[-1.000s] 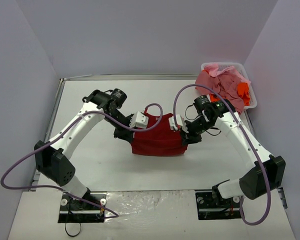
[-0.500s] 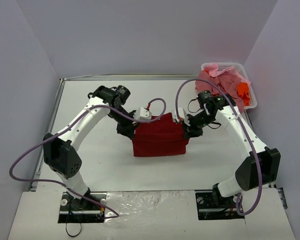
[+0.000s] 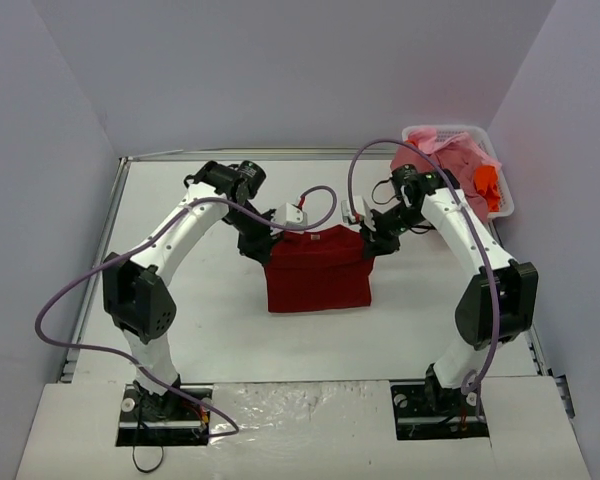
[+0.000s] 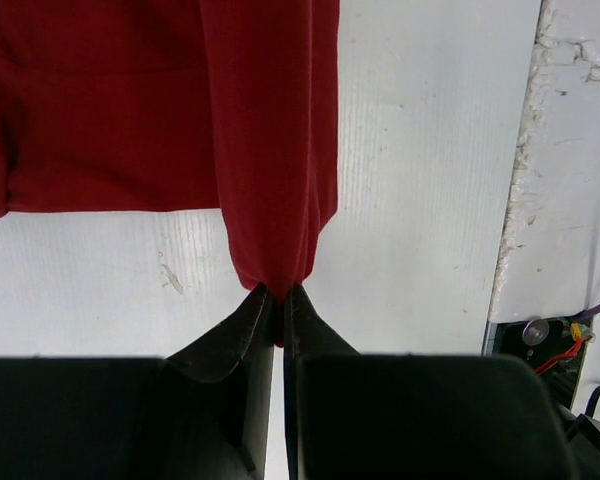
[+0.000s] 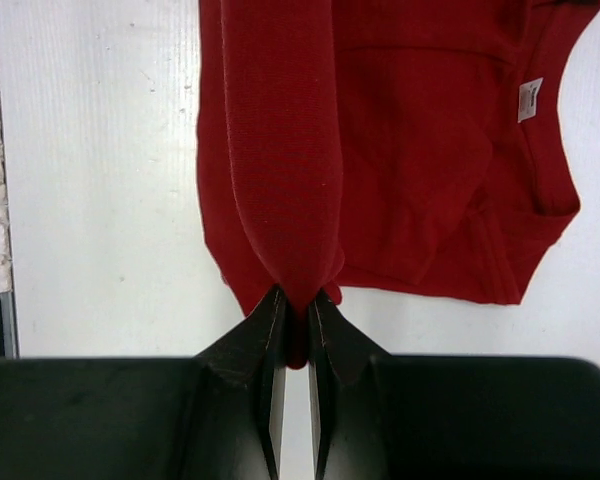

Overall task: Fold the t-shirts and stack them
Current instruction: Fold the long partially folded tshirt into a neat square

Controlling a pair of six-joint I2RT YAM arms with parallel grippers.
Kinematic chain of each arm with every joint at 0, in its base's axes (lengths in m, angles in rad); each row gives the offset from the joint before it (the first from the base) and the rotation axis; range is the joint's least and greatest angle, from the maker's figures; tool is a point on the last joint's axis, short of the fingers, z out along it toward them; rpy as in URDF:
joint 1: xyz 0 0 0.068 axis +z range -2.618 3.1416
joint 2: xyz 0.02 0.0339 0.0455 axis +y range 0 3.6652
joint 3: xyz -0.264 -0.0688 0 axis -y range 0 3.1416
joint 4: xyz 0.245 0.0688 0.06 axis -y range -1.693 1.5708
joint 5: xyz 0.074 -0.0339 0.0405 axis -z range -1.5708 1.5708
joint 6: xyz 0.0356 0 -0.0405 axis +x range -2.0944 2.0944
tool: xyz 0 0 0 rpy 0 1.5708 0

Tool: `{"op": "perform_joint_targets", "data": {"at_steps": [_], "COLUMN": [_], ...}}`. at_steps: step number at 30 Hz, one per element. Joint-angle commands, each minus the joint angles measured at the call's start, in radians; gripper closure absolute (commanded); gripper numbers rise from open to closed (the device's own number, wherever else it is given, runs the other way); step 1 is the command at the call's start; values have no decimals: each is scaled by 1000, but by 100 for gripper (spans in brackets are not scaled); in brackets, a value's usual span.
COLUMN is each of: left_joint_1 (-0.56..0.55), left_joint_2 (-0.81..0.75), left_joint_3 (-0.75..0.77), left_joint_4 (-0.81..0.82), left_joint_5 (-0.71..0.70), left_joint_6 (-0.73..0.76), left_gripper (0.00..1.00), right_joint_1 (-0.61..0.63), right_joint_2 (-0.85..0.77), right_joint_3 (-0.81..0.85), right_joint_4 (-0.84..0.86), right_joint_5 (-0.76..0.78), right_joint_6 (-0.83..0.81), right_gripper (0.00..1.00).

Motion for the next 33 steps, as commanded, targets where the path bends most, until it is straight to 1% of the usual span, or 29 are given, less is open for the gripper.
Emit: {"op": "perform_joint_targets", "data": {"at_steps": [1,9,16,19,20,21,22,23,24,25,26,27,28,30,31,33], "left_joint_1": [23,57,81,87,89,93,93,93,96,96,98,101,107,116,121,124], "left_joint_2": [18,127,250,311,345,360,376,403,413,425,448,460,474,506,514,503], "left_joint_3": [52,142,323,401,434,443,448,451,442,439,437,445,455,489,527,538], "left_joint_4": [-31,-34,-77,-83,-83,-79,-65,-27,-7,13,62,91,135,153,150,165], "left_joint_5": [-23,-23,-20,-20,-24,-29,-40,-51,-67,-71,-78,-103,-109,-109,-109,-129], "left_joint_6": [12,27,47,51,54,52,46,41,37,41,38,15,3,-32,-35,-51], "left_gripper": [98,98,98,98,98,98,95,89,81,77,68,60,55,52,48,45], "right_joint_1": [-15,-32,-68,-90,-94,-102,-114,-119,-127,-137,-143,-151,-156,-154,-153,-150], "right_joint_2": [51,167,247,311,356,382,409,470,507,541,610,639,685,713,713,688], "right_joint_3": [61,151,240,300,318,335,376,401,427,493,527,557,611,649,662,636], "right_joint_4": [-28,-30,-33,-33,-33,-28,-27,-24,-15,-8,-4,8,9,12,13,19], "right_joint_5": [-13,-7,-1,6,1,-2,-5,-8,-5,2,9,1,-8,-14,-14,-27], "right_joint_6": [-26,-43,-59,-66,-75,-80,-82,-82,-73,-59,-43,-19,-14,18,23,23], "right_gripper": [100,100,100,100,100,98,85,73,70,62,52,47,45,44,44,44]}}
